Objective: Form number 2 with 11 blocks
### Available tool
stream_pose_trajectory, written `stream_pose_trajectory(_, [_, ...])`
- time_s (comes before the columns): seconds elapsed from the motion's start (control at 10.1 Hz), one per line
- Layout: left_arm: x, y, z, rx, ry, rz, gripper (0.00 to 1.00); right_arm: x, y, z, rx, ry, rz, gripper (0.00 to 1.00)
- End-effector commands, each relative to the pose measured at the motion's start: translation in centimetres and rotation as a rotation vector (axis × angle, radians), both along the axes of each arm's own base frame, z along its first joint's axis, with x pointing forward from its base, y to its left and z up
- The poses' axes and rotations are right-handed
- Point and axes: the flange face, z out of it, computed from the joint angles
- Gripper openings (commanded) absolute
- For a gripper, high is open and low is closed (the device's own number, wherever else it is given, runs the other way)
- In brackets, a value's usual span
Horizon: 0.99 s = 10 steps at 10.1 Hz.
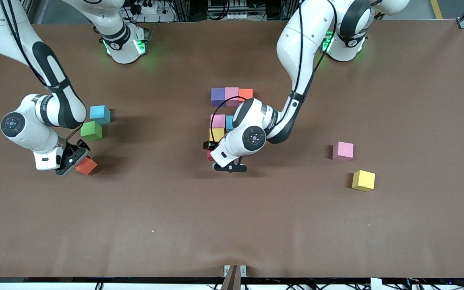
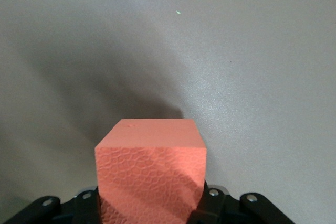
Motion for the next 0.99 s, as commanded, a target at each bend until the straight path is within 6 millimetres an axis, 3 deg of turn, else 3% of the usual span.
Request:
stream_pose_trajectory(0.0, [0.1, -0.7, 2.2, -0.018, -0.006, 0.013, 1.00, 0.0, 0.3, 0.3, 0.005, 0.000, 0.002, 0.44])
stream_pose_trajectory(0.1, [1.0, -0.1, 4.5, -0.027, -0.038, 0.023, 1.00, 0.2, 0.5, 0.6, 0.005, -0.005, 0.006, 0.44])
stream_pose_trajectory(0.3, [2.9, 2.8, 8.9, 0.002, -0.047, 0.030, 1.00, 1.0, 2.8, 1.5, 0.009, -0.024, 0.048, 0.44])
stream_pose_trajectory(0.59, [4.8, 9.1, 15.3, 0.192, -0.053, -0.037, 1.00, 2.9, 9.7, 4.2, 0.014, -0.082, 0.191, 0.44])
stream_pose_trajectory(0.69, [5.9, 12.1, 17.4, 0.250, -0.062, -0.038, 1.00, 3.0, 11.6, 5.0, 0.017, -0.096, 0.244, 0.44])
stream_pose_trajectory(0.89, [6.8, 18.0, 21.4, 0.288, -0.041, -0.033, 1.00, 3.0, 18.5, 7.1, 0.041, -0.136, 0.388, 0.44])
